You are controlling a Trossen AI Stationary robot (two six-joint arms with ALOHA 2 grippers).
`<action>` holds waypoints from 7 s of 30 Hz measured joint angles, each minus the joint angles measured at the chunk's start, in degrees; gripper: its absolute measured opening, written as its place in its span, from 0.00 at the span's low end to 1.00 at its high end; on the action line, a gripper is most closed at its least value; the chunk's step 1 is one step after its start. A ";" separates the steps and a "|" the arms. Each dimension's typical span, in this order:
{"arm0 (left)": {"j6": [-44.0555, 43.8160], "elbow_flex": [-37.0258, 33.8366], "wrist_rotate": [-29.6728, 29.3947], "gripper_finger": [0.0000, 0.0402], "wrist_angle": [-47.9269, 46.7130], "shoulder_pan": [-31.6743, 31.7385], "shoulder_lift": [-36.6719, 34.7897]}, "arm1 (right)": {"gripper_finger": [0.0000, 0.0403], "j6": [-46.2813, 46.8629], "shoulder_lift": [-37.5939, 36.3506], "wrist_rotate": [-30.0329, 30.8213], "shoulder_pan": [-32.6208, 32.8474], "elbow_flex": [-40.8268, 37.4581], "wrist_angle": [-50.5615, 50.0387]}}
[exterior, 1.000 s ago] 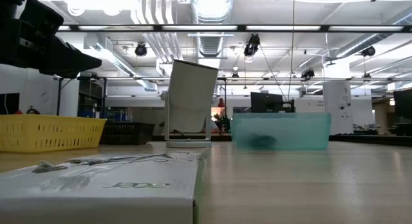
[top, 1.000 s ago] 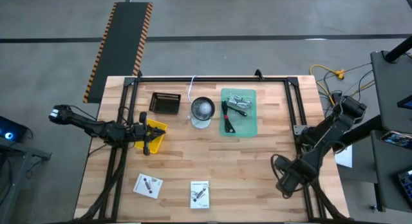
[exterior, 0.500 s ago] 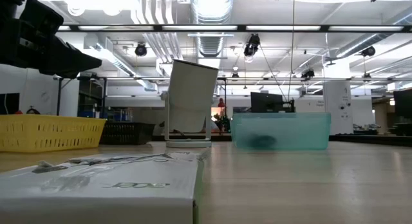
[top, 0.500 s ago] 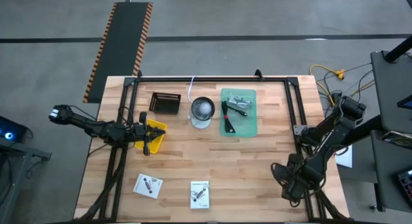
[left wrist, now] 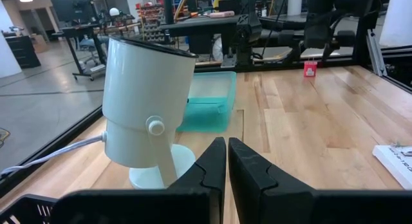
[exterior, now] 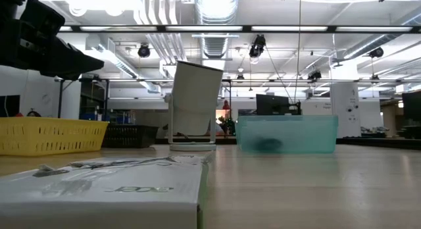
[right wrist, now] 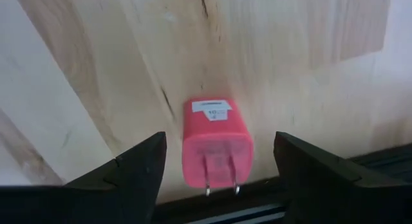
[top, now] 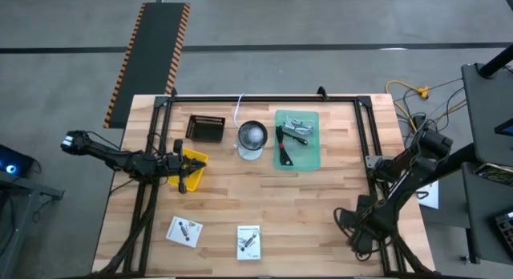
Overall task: Pick and place items into bin
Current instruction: Put the pink charger adapter into the yellow bin
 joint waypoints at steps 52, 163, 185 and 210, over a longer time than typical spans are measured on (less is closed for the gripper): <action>0.00 0.00 -0.02 0.00 0.00 0.01 0.00 | 0.36 -6.19 -1.06 15.34 -0.27 -0.94 8.02; 0.05 0.00 1.21 0.30 14.75 0.01 5.77 | 0.36 -81.19 2.02 26.66 -34.07 -18.25 105.31; 11.91 8.75 6.50 0.63 48.08 0.12 42.10 | 0.36 -79.84 2.02 27.21 -36.08 -17.92 107.16; 13.94 32.82 9.03 0.63 52.57 0.12 75.35 | 0.36 -80.95 1.98 27.25 -36.04 -16.52 108.02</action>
